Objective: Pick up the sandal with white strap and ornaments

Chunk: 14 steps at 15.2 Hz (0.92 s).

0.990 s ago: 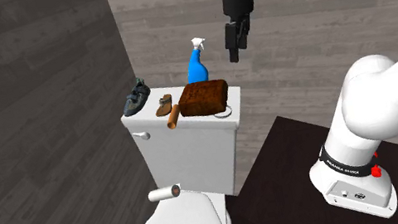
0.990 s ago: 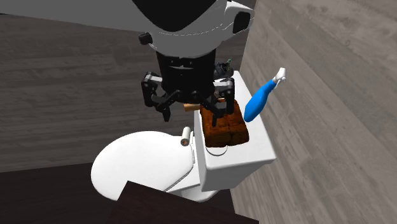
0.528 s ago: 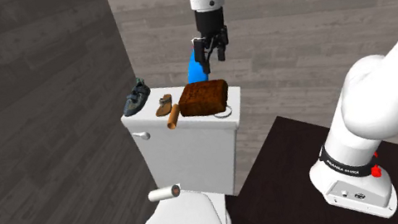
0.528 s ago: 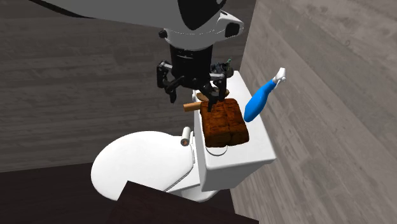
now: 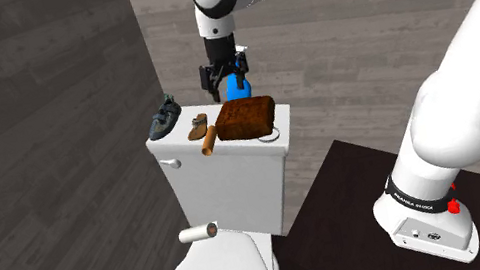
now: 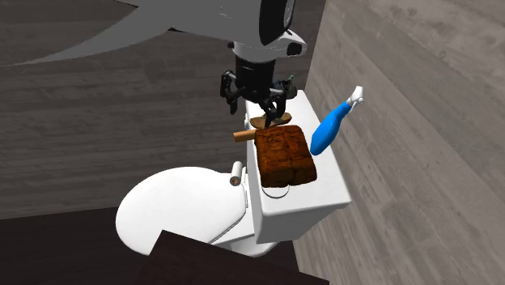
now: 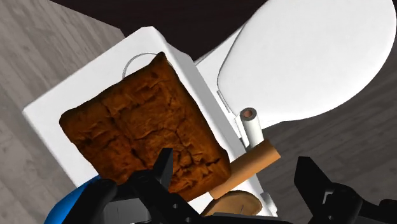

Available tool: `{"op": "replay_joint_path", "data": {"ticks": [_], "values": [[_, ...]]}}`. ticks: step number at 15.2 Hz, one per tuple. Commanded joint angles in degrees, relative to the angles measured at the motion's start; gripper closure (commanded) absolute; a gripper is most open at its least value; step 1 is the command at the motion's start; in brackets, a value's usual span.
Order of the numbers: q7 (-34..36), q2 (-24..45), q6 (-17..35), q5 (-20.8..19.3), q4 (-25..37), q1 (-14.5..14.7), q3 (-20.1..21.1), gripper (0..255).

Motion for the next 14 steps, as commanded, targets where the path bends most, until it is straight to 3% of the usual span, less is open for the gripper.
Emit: {"op": "replay_joint_path", "data": {"ticks": [1, 14], "values": [[2.5, 4.8, 1.0, 0.4, 3.5, -0.3, 0.1, 0], [16.0, 35.6, 0.8, 3.5, 32.1, -1.5, -2.0, 0]]}}
